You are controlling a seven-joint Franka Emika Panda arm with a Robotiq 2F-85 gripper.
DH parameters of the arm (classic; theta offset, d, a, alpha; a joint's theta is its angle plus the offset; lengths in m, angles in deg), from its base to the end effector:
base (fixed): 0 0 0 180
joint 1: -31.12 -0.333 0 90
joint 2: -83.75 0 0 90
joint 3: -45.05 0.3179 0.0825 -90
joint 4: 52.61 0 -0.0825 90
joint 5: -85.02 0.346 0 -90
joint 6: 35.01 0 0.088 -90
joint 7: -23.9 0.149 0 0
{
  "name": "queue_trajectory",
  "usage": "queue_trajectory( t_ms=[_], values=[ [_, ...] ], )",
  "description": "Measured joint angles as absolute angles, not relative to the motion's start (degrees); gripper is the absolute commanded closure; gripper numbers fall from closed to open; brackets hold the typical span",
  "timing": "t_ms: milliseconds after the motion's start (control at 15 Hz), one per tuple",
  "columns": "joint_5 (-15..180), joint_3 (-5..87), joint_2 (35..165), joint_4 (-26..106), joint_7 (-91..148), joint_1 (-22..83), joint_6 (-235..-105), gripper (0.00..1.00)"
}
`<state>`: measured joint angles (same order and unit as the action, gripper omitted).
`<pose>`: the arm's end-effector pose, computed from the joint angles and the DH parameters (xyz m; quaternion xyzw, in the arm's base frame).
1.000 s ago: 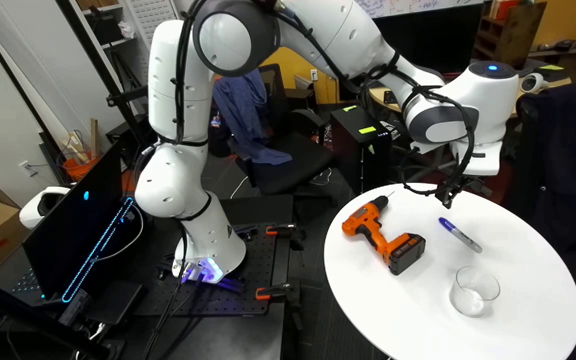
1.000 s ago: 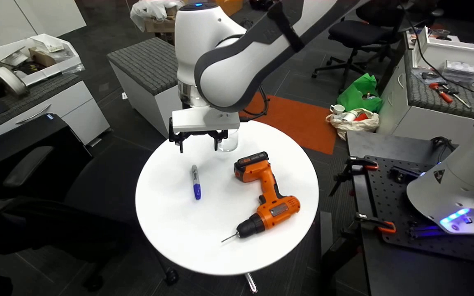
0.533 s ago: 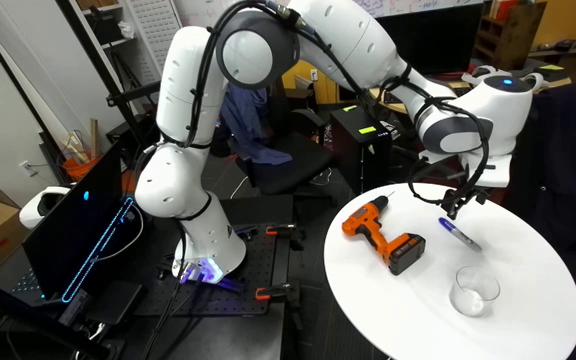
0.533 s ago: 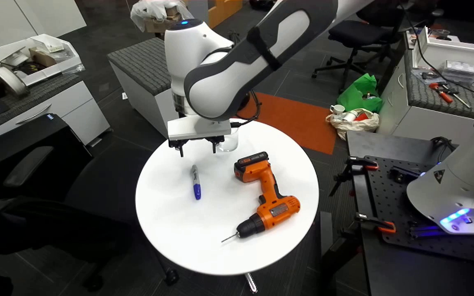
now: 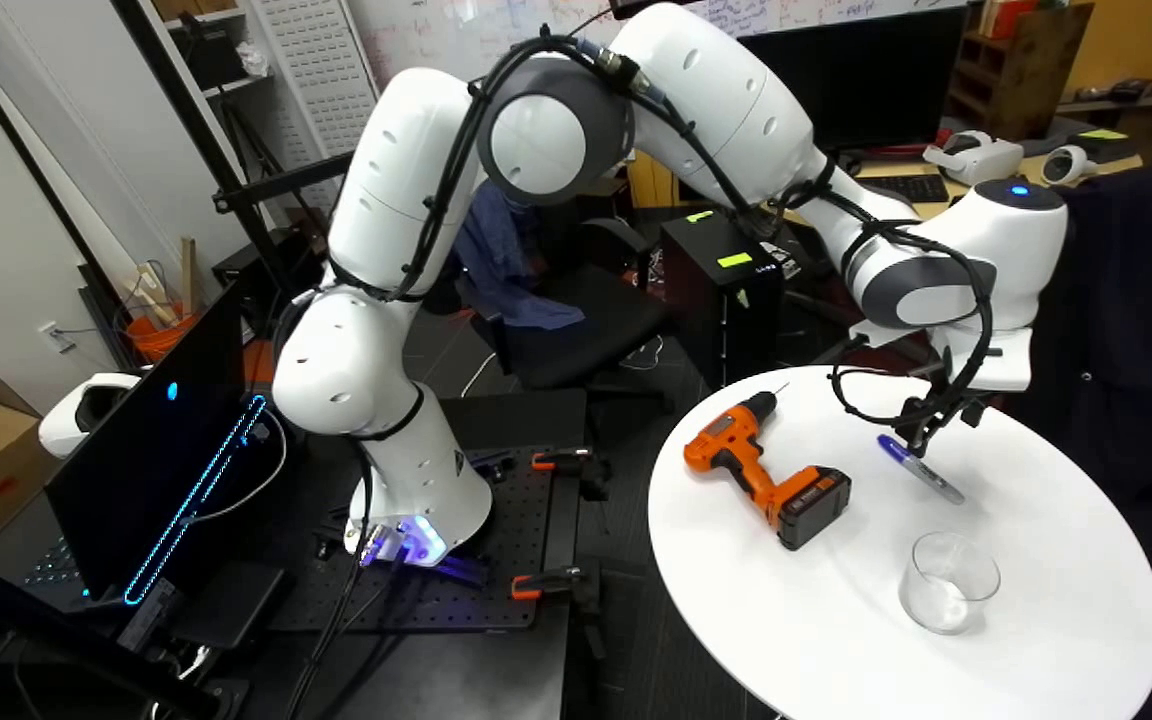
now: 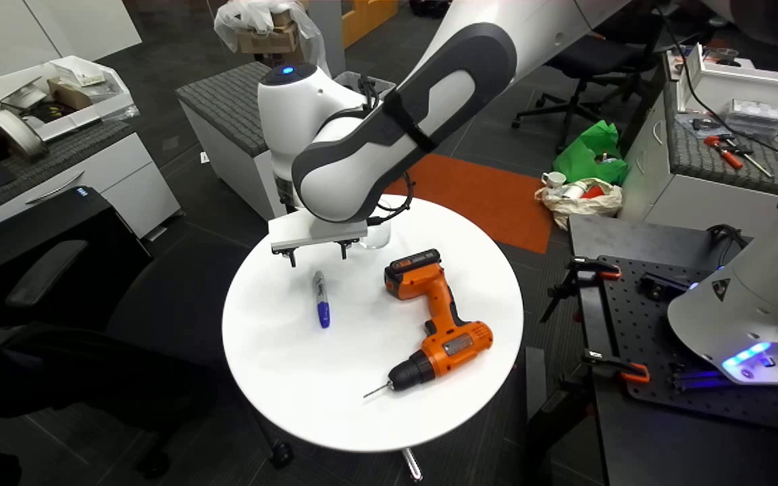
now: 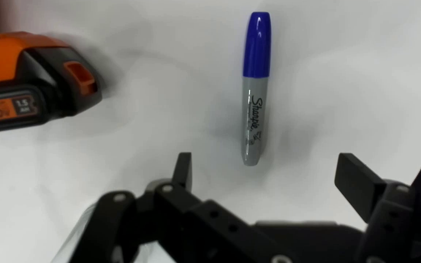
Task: Put the blue marker in the glass cup on the table
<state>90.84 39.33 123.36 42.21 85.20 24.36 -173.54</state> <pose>0.6696 0.0224 0.2015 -0.8519 0.5224 -0.0307 0.0229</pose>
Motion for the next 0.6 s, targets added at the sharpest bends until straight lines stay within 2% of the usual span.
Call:
queue_trajectory(
  t_ms=[600],
  values=[
    [90.82, 39.16, 128.15, 38.69, 88.77, 23.03, -173.76, 0.00]
  ],
)
